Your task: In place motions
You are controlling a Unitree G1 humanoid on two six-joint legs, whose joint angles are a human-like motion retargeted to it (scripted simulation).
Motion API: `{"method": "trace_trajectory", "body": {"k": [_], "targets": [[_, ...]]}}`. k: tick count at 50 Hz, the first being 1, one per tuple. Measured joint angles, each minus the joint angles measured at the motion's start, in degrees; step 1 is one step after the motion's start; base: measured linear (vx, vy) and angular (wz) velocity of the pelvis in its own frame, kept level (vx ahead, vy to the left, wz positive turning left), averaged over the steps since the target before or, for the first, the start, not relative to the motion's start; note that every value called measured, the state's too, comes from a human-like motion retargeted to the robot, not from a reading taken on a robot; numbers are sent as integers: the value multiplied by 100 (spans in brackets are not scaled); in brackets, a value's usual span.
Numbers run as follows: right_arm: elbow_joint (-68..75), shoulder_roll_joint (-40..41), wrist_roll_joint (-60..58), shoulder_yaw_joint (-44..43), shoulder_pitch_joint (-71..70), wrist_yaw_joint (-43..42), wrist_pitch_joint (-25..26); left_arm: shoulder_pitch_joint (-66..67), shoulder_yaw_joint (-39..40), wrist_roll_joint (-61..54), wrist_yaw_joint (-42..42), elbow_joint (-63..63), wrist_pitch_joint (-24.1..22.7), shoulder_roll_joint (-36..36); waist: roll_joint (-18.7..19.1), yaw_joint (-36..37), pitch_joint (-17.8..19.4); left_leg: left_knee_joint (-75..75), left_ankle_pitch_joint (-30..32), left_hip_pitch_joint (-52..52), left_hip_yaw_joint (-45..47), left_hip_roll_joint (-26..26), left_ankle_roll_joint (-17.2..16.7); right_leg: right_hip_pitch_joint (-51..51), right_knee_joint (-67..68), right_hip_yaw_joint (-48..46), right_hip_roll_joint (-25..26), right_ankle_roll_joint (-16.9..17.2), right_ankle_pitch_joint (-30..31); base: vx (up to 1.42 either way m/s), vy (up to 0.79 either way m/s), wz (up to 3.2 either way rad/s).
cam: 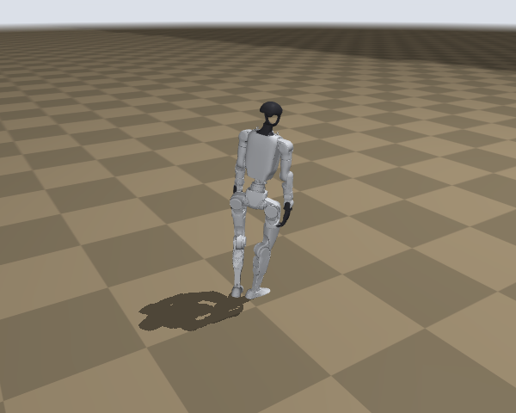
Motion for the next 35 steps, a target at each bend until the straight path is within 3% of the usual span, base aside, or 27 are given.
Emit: {"method": "trace_trajectory", "body": {"k": [3,5,7,8,10,13,23,27,30,32,33,35], "targets": [[-75,5,-217,174,24,95,-3,23,32,58,-206,-7,43,-3,83,465,113,-1025,193,41,621,7,-41,39,-24,633,264,-51,62,12,0,-202],[-97,51,-335,215,101,128,-2,58,-36,206,-391,52,101,28,116,513,132,-1725,750,14,951,15,506,144,-23,848,336,-38,54,16,-7,-109],[-54,96,-384,209,180,136,-4,83,-65,411,-668,117,128,78,249,251,22,-1934,460,170,361,-242,252,132,-7,768,400,-28,20,12,-8,20],[-29,123,-388,208,208,134,-4,78,-57,507,-793,147,157,104,359,97,-23,-1799,567,277,1431,311,81,99,0,659,473,-25,-4,0,0,0],[33,196,-309,209,321,96,-11,61,-13,687,-935,198,214,133,321,167,-5,-1894,608,153,943,82,128,150,8,901,478,-28,0,-2,-3,-55],[206,229,-130,159,445,71,-29,12,15,792,-982,143,283,196,248,299,6,-2039,659,345,1471,179,131,223,30,975,471,-35,-56,-3,1,-40],[576,154,-377,248,531,91,131,55,150,467,-623,-21,232,138,327,804,-12,-2264,667,239,822,106,173,166,692,1013,538,-24,-548,-12,1,12],[495,202,-189,317,441,39,71,1,178,454,-505,-79,216,245,248,1222,90,-2227,788,24,763,222,276,-265,1424,2628,566,-52,-474,-24,-6,41],[421,250,-53,168,361,68,50,-100,125,442,-380,-58,267,331,292,537,301,-2129,1124,-201,-272,-55,444,-539,1651,3700,691,156,-512,-25,-11,381],[345,249,-61,127,335,153,20,-182,143,394,-288,-34,297,364,360,6,403,-2029,1259,-357,-893,-314,545,-458,1482,3142,531,242,-693,-28,-10,488],[297,232,-100,104,340,202,5,-235,150,353,-243,-17,306,383,446,-420,439,-1948,1320,-479,-1326,-486,563,-423,1357,2051,312,110,-672,-25,-8,471],[286,132,-197,131,380,243,-11,-288,186,332,-226,2,313,395,380,-315,350,-2024,1278,-604,-1212,-635,590,-137,1080,688,144,-70,-705,-22,-4,217]]}}
